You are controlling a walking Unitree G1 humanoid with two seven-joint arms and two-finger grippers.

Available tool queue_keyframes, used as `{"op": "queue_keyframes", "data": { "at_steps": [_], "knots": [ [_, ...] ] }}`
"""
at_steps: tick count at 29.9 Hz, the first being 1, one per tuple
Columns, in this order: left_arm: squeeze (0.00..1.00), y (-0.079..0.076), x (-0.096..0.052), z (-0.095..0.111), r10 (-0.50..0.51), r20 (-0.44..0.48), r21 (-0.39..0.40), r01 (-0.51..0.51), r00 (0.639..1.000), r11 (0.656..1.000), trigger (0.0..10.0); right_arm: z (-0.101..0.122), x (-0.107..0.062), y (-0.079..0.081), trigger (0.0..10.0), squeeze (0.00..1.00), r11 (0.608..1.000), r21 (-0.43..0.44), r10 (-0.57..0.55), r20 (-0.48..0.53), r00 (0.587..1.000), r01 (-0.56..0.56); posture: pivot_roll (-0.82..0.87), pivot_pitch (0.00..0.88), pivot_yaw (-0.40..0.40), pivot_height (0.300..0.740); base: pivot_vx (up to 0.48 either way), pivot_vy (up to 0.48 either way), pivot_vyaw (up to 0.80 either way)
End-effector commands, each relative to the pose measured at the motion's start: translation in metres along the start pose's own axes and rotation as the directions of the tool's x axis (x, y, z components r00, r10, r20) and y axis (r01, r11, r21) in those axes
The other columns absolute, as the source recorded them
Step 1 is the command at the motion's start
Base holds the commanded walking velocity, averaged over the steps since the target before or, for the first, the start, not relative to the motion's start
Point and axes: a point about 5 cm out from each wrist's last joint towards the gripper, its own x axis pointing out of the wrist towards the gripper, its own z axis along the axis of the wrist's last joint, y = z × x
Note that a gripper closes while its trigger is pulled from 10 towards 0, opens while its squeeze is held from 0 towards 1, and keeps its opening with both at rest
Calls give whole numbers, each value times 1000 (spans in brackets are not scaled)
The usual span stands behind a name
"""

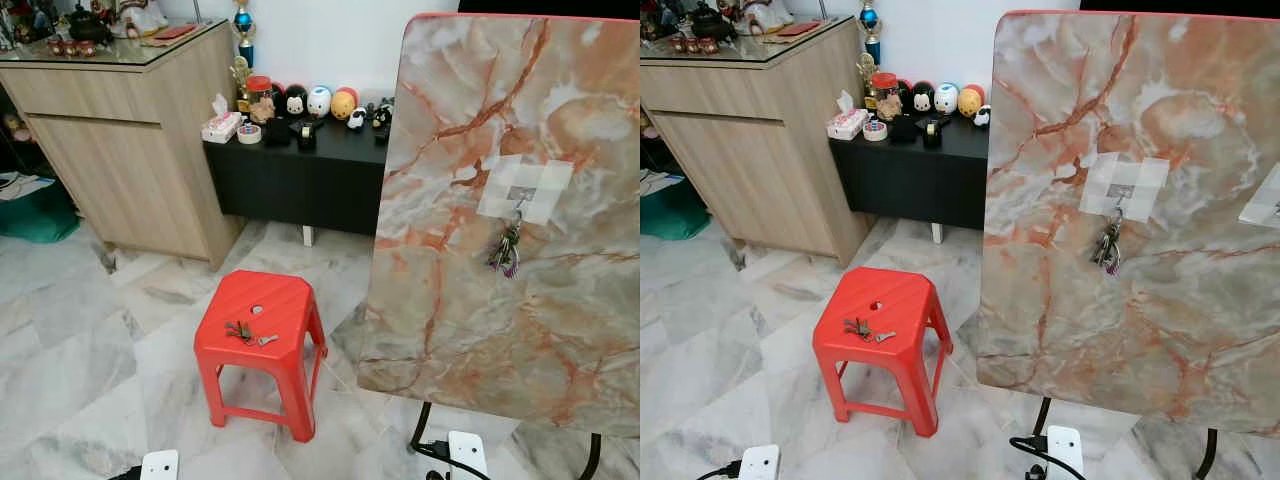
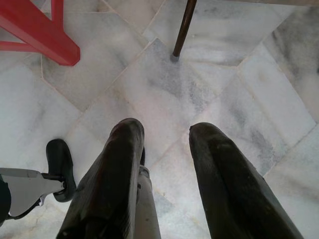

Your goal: Hang keys on a hook

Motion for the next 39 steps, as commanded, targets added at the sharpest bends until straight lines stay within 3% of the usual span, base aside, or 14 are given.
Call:
{"op": "queue_keyframes", "data": {
  "at_steps": [1,12,39],
  "knots": [
    [0,1,0,-1,0,-8,-1,0,1000,1000,10000,4,0,2,10000,0,1000,-6,3,13,1000,-3,15,0,-4,740,0,0,0],
    [0,18,-2,-4,25,-22,-21,-25,999,999,10000,-6,-1,0,10000,0,1000,-21,2,-16,1000,-3,23,0,-7,740,0,0,0],
    [0,13,-1,-2,18,-15,-22,-18,1000,1000,10000,-2,0,3,10000,0,1000,-16,4,-4,1000,-4,27,0,-3,740,0,264,0]
  ]
}}
